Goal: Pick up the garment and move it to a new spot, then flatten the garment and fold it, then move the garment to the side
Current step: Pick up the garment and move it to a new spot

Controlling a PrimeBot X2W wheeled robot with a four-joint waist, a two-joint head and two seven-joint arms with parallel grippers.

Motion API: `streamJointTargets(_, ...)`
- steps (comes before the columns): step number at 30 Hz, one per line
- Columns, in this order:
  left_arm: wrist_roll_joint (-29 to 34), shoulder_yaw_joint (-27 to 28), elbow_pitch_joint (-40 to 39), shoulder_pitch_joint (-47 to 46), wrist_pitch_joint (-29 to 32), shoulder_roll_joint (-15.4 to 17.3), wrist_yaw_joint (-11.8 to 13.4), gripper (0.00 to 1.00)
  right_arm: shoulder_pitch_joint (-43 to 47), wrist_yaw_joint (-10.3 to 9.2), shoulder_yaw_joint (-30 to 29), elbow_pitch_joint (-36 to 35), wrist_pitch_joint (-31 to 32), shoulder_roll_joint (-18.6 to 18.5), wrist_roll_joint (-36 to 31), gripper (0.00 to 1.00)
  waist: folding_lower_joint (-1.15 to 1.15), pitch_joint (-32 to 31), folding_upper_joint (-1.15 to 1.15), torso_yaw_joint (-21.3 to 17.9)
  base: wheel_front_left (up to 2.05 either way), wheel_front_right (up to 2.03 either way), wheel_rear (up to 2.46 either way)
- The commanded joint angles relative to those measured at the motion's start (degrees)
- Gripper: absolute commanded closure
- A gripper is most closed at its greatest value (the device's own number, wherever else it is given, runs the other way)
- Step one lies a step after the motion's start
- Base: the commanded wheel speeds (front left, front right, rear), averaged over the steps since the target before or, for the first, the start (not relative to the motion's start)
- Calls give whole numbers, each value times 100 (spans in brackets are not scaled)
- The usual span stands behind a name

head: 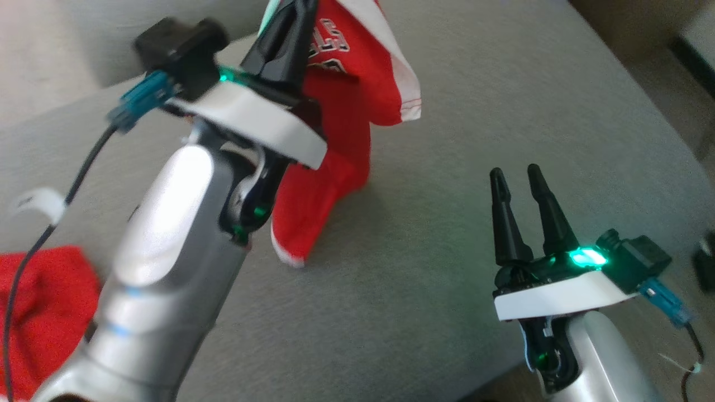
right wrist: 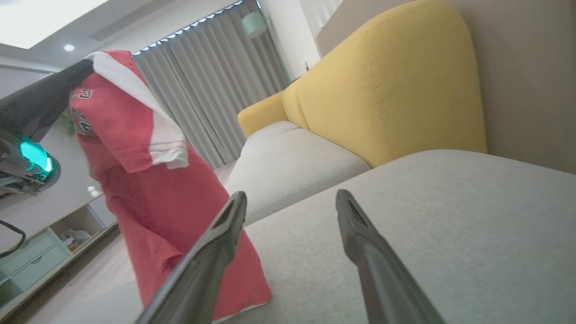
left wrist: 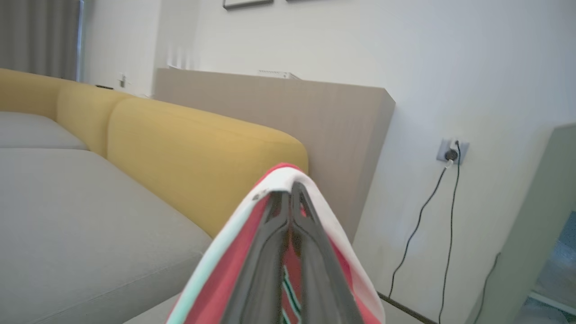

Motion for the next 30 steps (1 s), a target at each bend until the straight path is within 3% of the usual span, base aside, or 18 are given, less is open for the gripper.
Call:
streamJointTargets(1,144,63,132,-486,-62,27,-96,0,-215,23,200,-223,-61,-14,79,0,-1,361,0,-533,0,0,0)
streamJointTargets(6,455,-55,704,-722,-334,127,-173,0,-197,23,246,-248,-61,-14,149,0,-1,409,0,-592,0,0,0)
streamJointTargets(9,428,13,977,-680,-516,198,-210,0,-182,23,182,-264,-61,-14,147,0,-1,394,0,-418,0,0,0)
streamJointTargets(20,334,318,1125,-36,-1202,722,-258,0,-70,23,-264,-148,-61,-14,-280,0,-1,36,0,920,0,0,0)
streamJointTargets(26,408,349,920,882,-1677,923,-86,0,85,23,-434,-55,-61,-14,-521,0,-1,-200,0,1692,0,0,0)
streamJointTargets(30,373,345,820,1649,-1957,832,110,0,246,23,-531,2,-61,-14,-652,0,-1,-376,0,2114,0,0,0)
